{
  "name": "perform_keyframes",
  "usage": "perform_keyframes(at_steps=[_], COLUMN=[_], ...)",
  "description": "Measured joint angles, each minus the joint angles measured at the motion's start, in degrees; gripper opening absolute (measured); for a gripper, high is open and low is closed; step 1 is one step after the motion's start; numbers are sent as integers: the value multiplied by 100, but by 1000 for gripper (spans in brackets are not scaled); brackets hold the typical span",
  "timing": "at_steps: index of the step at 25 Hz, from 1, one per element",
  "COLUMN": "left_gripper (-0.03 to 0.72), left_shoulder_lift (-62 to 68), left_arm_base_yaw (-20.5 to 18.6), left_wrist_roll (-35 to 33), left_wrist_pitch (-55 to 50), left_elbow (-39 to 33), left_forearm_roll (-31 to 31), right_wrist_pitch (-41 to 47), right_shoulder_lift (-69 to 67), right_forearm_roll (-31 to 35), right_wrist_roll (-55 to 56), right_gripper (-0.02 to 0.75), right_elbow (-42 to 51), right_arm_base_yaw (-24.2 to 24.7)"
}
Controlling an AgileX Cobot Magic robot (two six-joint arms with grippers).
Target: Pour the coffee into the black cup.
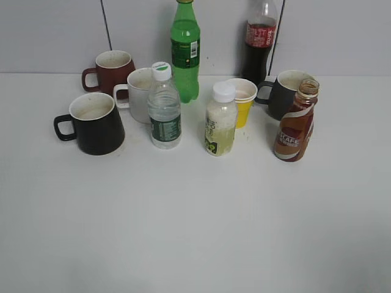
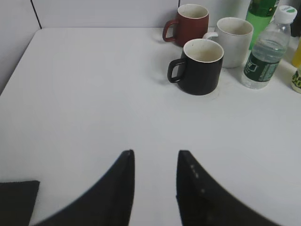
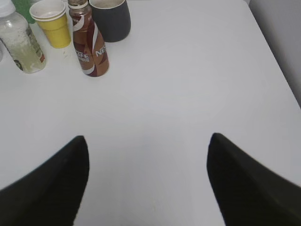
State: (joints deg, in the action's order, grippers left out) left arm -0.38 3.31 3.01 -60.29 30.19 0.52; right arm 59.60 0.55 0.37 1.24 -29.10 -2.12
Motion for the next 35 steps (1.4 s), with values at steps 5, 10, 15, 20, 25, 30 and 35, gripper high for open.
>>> perform_keyframes(at_steps=[5, 10, 15, 20, 25, 30, 35], left_gripper=[240, 240, 240, 240, 240, 240, 240], left_shoulder_lift=[0, 0, 101, 804, 2127, 4174, 6588], left_arm_base_yaw=[0, 12, 82, 82, 82, 82, 89], left_wrist_roll=[0, 0, 0, 0, 0, 0, 0], left_wrist_pitch=[0, 56, 1321, 3061, 5971, 8054, 9863], left_elbow=[0, 33, 171, -329, -1173, -1322, -1325], left_forearm_roll=[0, 307, 353, 255, 242, 309, 259], right_wrist_pitch=[0, -8, -766, -2366, -4282, -6236, -7824], right_shoulder_lift=[0, 0, -399, -1371, -2360, -3977, -5416], right_forearm_roll=[-37, 58, 363, 621, 732, 783, 667], right_wrist_roll=[0, 0, -46, -598, -781, -852, -547], right_gripper=[582, 582, 582, 582, 582, 582, 582], right_elbow=[0, 0, -97, 220, 463, 475, 475], right_arm_base_yaw=[0, 0, 0, -22, -339, -442, -470])
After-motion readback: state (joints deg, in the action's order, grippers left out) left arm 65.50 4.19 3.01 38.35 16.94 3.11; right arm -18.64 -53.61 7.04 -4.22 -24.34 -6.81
